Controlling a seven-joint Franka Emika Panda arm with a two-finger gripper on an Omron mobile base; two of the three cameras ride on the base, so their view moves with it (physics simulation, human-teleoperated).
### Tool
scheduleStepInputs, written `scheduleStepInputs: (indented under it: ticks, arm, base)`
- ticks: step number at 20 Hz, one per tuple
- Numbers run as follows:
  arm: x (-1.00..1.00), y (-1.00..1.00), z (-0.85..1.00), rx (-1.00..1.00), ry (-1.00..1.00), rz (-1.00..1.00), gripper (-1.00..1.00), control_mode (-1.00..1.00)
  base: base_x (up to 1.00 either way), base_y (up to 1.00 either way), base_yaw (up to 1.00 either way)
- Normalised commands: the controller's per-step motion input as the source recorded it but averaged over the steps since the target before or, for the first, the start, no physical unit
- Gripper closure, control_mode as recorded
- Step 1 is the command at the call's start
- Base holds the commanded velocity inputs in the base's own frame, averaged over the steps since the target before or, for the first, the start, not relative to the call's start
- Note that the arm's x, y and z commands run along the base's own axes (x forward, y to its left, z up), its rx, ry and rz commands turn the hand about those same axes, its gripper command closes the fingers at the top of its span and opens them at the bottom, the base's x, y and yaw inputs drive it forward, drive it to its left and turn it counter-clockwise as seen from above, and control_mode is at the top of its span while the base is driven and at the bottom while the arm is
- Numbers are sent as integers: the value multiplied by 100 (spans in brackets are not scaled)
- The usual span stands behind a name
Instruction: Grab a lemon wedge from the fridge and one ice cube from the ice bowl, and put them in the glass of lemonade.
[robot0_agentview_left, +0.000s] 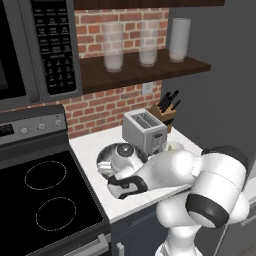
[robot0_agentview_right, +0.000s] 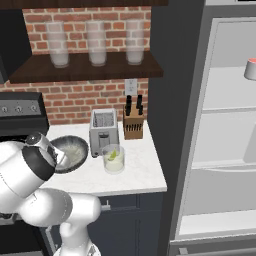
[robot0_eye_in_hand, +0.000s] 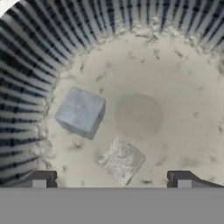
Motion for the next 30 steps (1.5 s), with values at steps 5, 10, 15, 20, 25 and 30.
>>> scheduleStepInputs:
  ticks: [5,10,15,20,25,30]
  arm:
    - [14,-12,0,0,13,-3,-100,-100]
    - [7,-4,5,0,21,-6,-100,-100]
    - [0,-1,0,0,17,-9,-100,-100]
    - [0,0,0,-2,29,-10,-100,-100]
    - [0,0,0,0,1,-1,-100,-100]
    - [0,-2,-20,0,0,0,-100,-100]
  base:
    - [0,0,0]
    - [0,0,0]
    - [0,0,0]
    - [0,0,0]
    - [0,0,0]
    - [0,0,0]
